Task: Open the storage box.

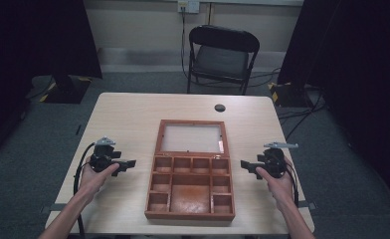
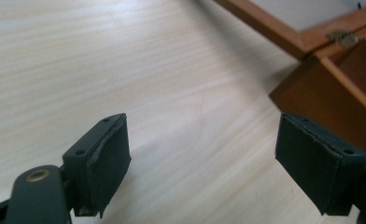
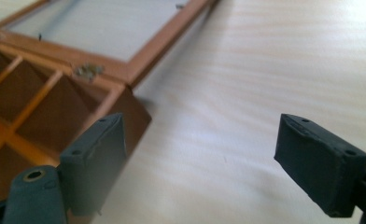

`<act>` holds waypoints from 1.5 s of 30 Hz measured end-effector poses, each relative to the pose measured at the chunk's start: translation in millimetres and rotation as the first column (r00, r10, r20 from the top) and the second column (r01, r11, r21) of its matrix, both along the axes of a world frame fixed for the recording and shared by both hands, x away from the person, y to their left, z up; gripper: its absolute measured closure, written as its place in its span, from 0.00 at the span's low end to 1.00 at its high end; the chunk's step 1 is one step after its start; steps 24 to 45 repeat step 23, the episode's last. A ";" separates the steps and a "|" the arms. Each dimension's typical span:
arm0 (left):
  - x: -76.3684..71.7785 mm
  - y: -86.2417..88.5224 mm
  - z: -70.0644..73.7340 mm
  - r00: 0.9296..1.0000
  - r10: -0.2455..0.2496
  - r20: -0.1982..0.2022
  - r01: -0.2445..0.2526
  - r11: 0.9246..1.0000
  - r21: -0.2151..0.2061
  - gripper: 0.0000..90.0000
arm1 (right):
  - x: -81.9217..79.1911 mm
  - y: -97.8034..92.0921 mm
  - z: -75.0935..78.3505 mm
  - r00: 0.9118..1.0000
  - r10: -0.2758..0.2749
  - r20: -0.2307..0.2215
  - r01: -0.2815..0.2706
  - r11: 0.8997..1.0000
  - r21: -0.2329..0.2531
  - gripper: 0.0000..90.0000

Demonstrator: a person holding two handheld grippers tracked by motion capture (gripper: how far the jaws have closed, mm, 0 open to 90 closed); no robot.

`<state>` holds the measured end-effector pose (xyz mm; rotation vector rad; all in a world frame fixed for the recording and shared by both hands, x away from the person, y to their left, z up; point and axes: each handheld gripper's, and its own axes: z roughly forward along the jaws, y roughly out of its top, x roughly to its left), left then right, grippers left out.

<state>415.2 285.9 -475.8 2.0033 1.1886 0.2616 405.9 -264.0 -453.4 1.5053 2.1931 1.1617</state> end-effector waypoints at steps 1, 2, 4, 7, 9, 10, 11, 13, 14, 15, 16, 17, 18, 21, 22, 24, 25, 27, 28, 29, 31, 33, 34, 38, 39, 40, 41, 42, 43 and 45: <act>-1.7 0.7 -1.2 1.000 -0.001 -0.007 0.001 1.000 0.014 0.20 | -4.4 -2.0 -1.5 1.000 -0.003 -0.007 0.003 1.000 -0.017 0.17; -4.3 1.8 -3.2 1.000 0.010 -0.016 -0.009 0.998 0.058 0.20 | -7.3 -3.5 -2.9 1.000 -0.004 -0.013 0.004 0.999 -0.035 0.18; -7.6 2.0 -7.5 0.999 0.026 -0.023 -0.023 0.995 0.093 0.20 | -14.3 -8.8 -7.2 1.000 -0.016 -0.017 0.015 0.998 -0.067 0.18; -11.0 0.2 -12.8 1.000 0.027 -0.001 -0.026 0.987 0.155 0.21 | -21.0 -16.6 -17.7 0.998 -0.054 -0.016 0.052 0.992 -0.117 0.19; -12.0 -1.2 -14.5 0.999 0.028 0.018 -0.031 0.984 0.174 0.21 | -23.2 -20.4 -24.7 0.997 -0.075 -0.018 0.071 0.988 -0.137 0.18; -13.6 -3.0 -16.9 0.999 0.026 0.047 -0.034 0.982 0.187 0.19 | -22.7 -21.9 -26.9 0.997 -0.065 -0.035 0.060 0.990 -0.130 0.18; -15.4 -4.7 -19.0 0.997 0.014 0.073 -0.029 0.979 0.202 0.18 | -23.3 -21.7 -28.8 0.997 -0.074 -0.038 0.068 0.987 -0.144 0.17; -16.4 -6.2 -21.2 0.996 0.024 0.087 -0.041 0.981 0.190 0.16 | -24.3 -18.8 -35.4 0.997 -0.078 -0.029 0.072 0.982 -0.173 0.14; -16.5 -5.8 -22.0 0.996 0.024 0.089 -0.040 0.982 0.184 0.15 | -26.1 -15.3 -36.5 0.997 -0.075 -0.015 0.071 0.976 -0.204 0.14; -16.5 -5.2 -22.7 0.995 0.025 0.093 -0.041 0.983 0.181 0.14 | -27.3 -12.3 -37.5 0.997 -0.073 0.000 0.071 0.968 -0.240 0.14; -16.1 -4.8 -23.8 0.995 0.028 0.098 -0.045 0.983 0.177 0.12 | -27.9 -10.1 -38.7 0.997 -0.075 0.012 0.075 0.964 -0.256 0.12; -15.6 -4.1 -25.1 0.994 0.035 0.105 -0.053 0.983 0.174 0.09 | -28.5 -9.0 -40.7 0.997 -0.074 0.028 0.078 0.965 -0.251 0.09; -14.5 -2.8 -26.8 0.993 0.044 0.105 -0.062 0.982 0.176 0.06 | -28.6 -8.8 -43.2 0.996 -0.074 0.046 0.082 0.967 -0.240 0.06; -14.0 -3.1 -27.0 0.993 0.052 0.106 -0.071 0.981 0.179 0.01 | -28.1 -10.7 -47.3 0.994 -0.065 0.083 0.082 0.971 -0.224 0.04; -14.0 -3.2 -27.0 0.993 0.053 0.106 -0.071 0.981 0.179 0.01 | -28.2 -10.6 -47.4 0.994 -0.065 0.083 0.082 0.971 -0.225 0.04; -14.0 -3.2 -27.0 0.993 0.053 0.106 -0.071 0.981 0.179 0.01 | -28.2 -10.5 -47.3 0.994 -0.066 0.083 0.083 0.971 -0.225 0.04; -14.0 -3.2 -27.0 0.993 0.053 0.106 -0.071 0.981 0.179 0.01 | -28.2 -10.5 -47.3 0.994 -0.066 0.083 0.083 0.971 -0.225 0.04; -14.0 -3.2 -27.0 0.993 0.053 0.106 -0.071 0.981 0.179 0.01 | -28.2 -10.5 -47.3 0.994 -0.066 0.083 0.083 0.971 -0.225 0.04; -14.0 -3.2 -27.0 0.993 0.053 0.106 -0.071 0.981 0.179 0.01 | -28.2 -10.5 -47.3 0.994 -0.066 0.083 0.083 0.971 -0.225 0.04; -14.0 -3.2 -27.0 0.993 0.053 0.106 -0.071 0.981 0.179 0.01 | -28.2 -10.5 -47.3 0.994 -0.066 0.083 0.083 0.971 -0.225 0.04; -14.0 -3.2 -27.0 0.993 0.053 0.106 -0.071 0.981 0.179 0.01 | -28.2 -10.5 -47.3 0.994 -0.066 0.083 0.083 0.971 -0.225 0.04; -14.0 -3.2 -27.0 0.993 0.053 0.106 -0.071 0.981 0.179 0.01 | -28.2 -10.5 -47.3 0.994 -0.066 0.083 0.083 0.971 -0.225 0.04; -14.0 -3.2 -27.0 0.993 0.053 0.106 -0.071 0.981 0.179 0.01 | -28.2 -10.5 -47.3 0.994 -0.066 0.083 0.083 0.971 -0.225 0.04; -14.0 -3.2 -27.0 0.993 0.053 0.106 -0.071 0.981 0.179 0.01 | -28.2 -10.5 -47.3 0.994 -0.066 0.083 0.083 0.971 -0.225 0.04; -14.0 -3.2 -27.0 0.993 0.053 0.106 -0.071 0.981 0.179 0.01 | -28.2 -10.5 -47.3 0.994 -0.066 0.083 0.083 0.971 -0.225 0.04; -14.0 -3.2 -27.0 0.993 0.053 0.106 -0.071 0.981 0.179 0.01 | -28.2 -10.5 -47.3 0.994 -0.066 0.083 0.083 0.971 -0.225 0.04; -14.0 -3.2 -27.0 0.993 0.053 0.106 -0.071 0.981 0.179 0.01 | -28.2 -10.5 -47.3 0.994 -0.066 0.083 0.083 0.971 -0.225 0.04; -14.0 -3.2 -27.0 0.993 0.053 0.106 -0.071 0.981 0.179 0.01 | -28.2 -10.5 -47.3 0.994 -0.066 0.083 0.083 0.971 -0.225 0.04; -14.0 -3.2 -27.0 0.993 0.053 0.106 -0.071 0.981 0.179 0.01 | -28.2 -10.5 -47.3 0.994 -0.066 0.083 0.083 0.971 -0.225 0.04; -14.0 -3.2 -27.0 0.993 0.053 0.106 -0.071 0.981 0.179 0.01 | -28.2 -10.5 -47.3 0.994 -0.066 0.083 0.083 0.971 -0.225 0.04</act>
